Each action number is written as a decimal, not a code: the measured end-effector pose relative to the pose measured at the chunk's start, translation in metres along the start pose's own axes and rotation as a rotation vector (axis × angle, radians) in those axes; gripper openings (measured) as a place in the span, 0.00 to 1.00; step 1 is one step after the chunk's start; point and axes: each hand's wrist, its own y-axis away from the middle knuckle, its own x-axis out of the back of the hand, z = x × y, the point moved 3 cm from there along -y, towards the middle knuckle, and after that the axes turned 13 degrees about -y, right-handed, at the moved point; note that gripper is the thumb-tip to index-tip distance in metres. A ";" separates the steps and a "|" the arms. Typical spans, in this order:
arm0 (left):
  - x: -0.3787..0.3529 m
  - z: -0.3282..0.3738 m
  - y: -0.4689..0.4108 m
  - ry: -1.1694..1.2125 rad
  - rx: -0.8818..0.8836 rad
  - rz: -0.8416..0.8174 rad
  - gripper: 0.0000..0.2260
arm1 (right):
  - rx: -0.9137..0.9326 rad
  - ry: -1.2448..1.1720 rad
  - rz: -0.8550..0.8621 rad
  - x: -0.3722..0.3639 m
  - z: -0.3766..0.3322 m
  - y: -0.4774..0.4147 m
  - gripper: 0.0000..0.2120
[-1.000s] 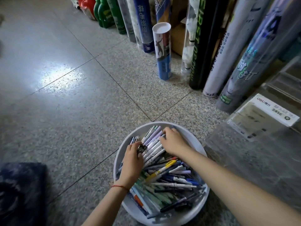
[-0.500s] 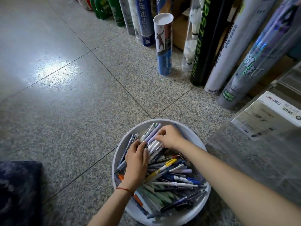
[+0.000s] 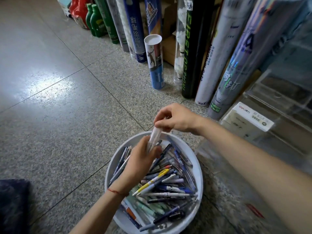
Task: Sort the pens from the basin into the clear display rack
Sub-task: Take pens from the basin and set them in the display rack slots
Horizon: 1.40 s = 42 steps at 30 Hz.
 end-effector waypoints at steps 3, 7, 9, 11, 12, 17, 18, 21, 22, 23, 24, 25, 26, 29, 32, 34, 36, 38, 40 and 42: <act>0.009 0.053 0.004 0.313 0.036 -0.074 0.04 | 0.088 -0.098 0.059 0.024 -0.038 0.022 0.08; 0.030 0.137 0.008 0.502 -0.015 -0.149 0.13 | 0.199 -0.331 0.249 0.060 -0.085 0.065 0.07; 0.039 0.186 0.002 0.465 -0.089 -0.150 0.11 | 0.256 -0.420 0.367 0.080 -0.112 0.091 0.05; 0.043 0.242 -0.002 0.382 -0.197 -0.152 0.08 | 0.349 -0.505 0.464 0.105 -0.139 0.119 0.02; 0.043 0.270 -0.002 0.343 -0.254 -0.163 0.08 | 0.409 -0.520 0.514 0.120 -0.153 0.135 0.05; 0.027 0.398 0.006 0.374 -0.458 -0.281 0.09 | 0.714 -0.570 0.705 0.192 -0.209 0.236 0.07; 0.019 0.418 0.010 0.366 -0.499 -0.284 0.09 | 0.768 -0.570 0.749 0.203 -0.215 0.256 0.05; -0.011 0.466 0.018 0.265 -0.654 -0.144 0.10 | 0.869 -0.396 0.957 0.227 -0.225 0.303 0.07; -0.023 0.476 0.022 0.218 -0.720 -0.070 0.10 | 0.882 -0.293 1.044 0.231 -0.227 0.313 0.08; -0.035 0.484 0.027 0.192 -0.772 -0.013 0.10 | 0.886 -0.190 1.114 0.234 -0.228 0.323 0.09; -0.047 0.490 0.031 0.184 -0.805 0.021 0.10 | 0.883 -0.100 1.161 0.237 -0.229 0.332 0.10; -0.056 0.493 0.035 0.191 -0.826 0.031 0.10 | 0.875 -0.050 1.187 0.239 -0.229 0.341 0.10; -0.064 0.496 0.038 0.190 -0.840 0.033 0.09 | 0.881 -0.046 1.200 0.242 -0.229 0.350 0.10; -0.069 0.497 0.036 0.171 -0.853 0.151 0.09 | 1.080 -0.244 1.230 0.249 -0.226 0.377 0.10; -0.069 0.492 0.028 0.232 -0.839 0.205 0.07 | 1.268 -0.078 1.424 0.258 -0.224 0.392 0.10; -0.079 0.489 0.025 0.201 -0.823 0.116 0.07 | 1.172 0.142 1.471 0.265 -0.218 0.383 0.10; -0.090 0.486 0.023 0.219 -0.781 -0.006 0.08 | 0.932 0.275 1.417 0.271 -0.206 0.366 0.09; -0.096 0.485 0.023 0.341 -0.711 -0.117 0.09 | 0.719 0.322 1.335 0.276 -0.192 0.349 0.09; -0.095 0.486 0.023 0.436 -0.649 -0.169 0.10 | 0.632 0.312 1.283 0.277 -0.182 0.340 0.11; -0.094 0.487 0.021 0.463 -0.627 -0.188 0.10 | 0.595 0.325 1.252 0.276 -0.179 0.337 0.14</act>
